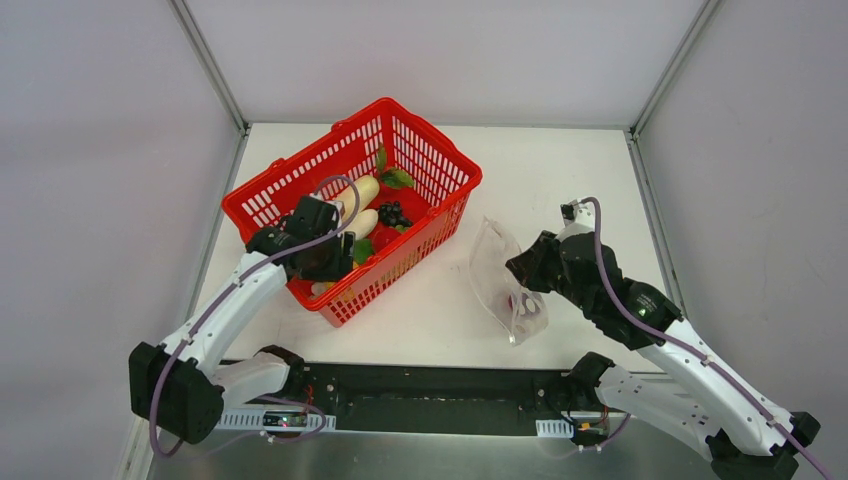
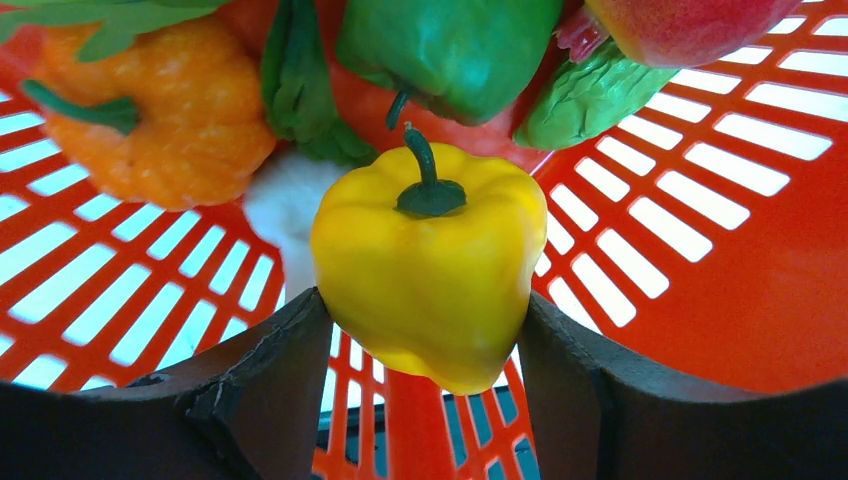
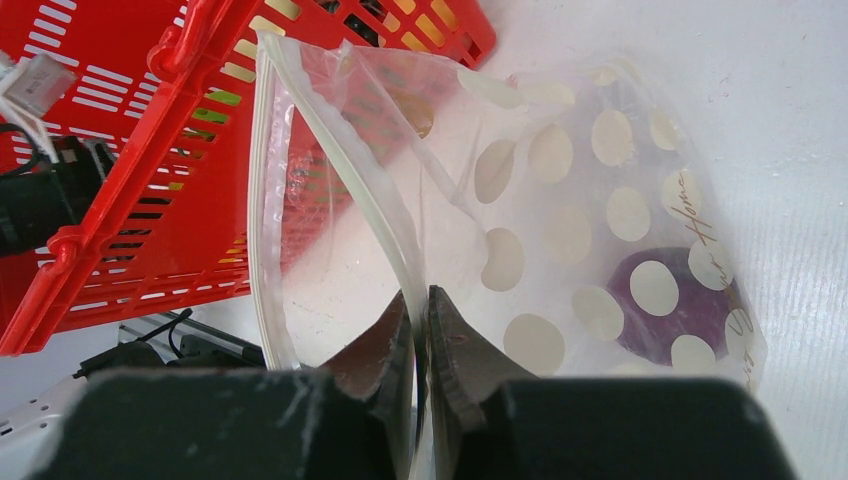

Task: Place the food in the zip-top bag and seal the zipper
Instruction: Pick up the fake vegetable from the bin, then place the fake vegetable in the zipper food storage bag.

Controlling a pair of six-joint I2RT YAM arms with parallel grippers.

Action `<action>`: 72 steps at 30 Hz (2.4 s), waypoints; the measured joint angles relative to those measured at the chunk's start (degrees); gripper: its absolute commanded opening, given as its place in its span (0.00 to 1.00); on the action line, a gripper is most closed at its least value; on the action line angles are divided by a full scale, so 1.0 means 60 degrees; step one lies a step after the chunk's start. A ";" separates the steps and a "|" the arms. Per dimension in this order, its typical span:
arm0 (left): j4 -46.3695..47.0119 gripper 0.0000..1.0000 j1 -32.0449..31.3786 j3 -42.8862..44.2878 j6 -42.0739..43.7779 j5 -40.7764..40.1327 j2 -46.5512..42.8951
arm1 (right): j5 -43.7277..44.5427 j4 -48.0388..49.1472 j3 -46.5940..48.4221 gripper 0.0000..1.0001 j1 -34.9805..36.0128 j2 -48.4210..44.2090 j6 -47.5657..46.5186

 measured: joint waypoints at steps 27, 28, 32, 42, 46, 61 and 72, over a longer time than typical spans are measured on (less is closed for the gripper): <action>0.2324 0.10 -0.2073 0.1665 -0.1829 0.1402 -0.3136 | -0.0109 0.0098 0.0000 0.11 0.0000 0.0233 0.0091; 0.2616 0.10 -0.2346 0.1690 -0.1967 0.1464 -0.3024 | -0.0109 0.0102 0.0000 0.11 0.0000 0.0233 0.0113; 0.3453 0.09 -0.3155 0.1785 -0.2204 0.1592 -0.2441 | -0.0109 0.0124 0.0000 0.11 0.0000 0.0233 0.0182; 0.5541 0.10 -0.4550 0.2335 -0.2728 0.1606 -0.0663 | -0.0109 0.0182 0.0000 0.11 0.0000 0.0233 0.0306; 0.5992 0.11 -0.5271 0.2415 -0.2794 0.1566 0.0113 | -0.0087 0.0240 0.0000 0.11 0.0000 0.0208 0.0452; 0.6047 0.36 -0.6368 0.2871 -0.2954 0.0208 0.1789 | 0.0517 0.0310 -0.0055 0.12 0.0000 -0.0532 0.0933; 0.5246 0.69 -0.6561 0.3923 -0.2590 -0.0419 0.2590 | 0.0576 0.0550 -0.0372 0.11 0.0000 -0.0630 0.1064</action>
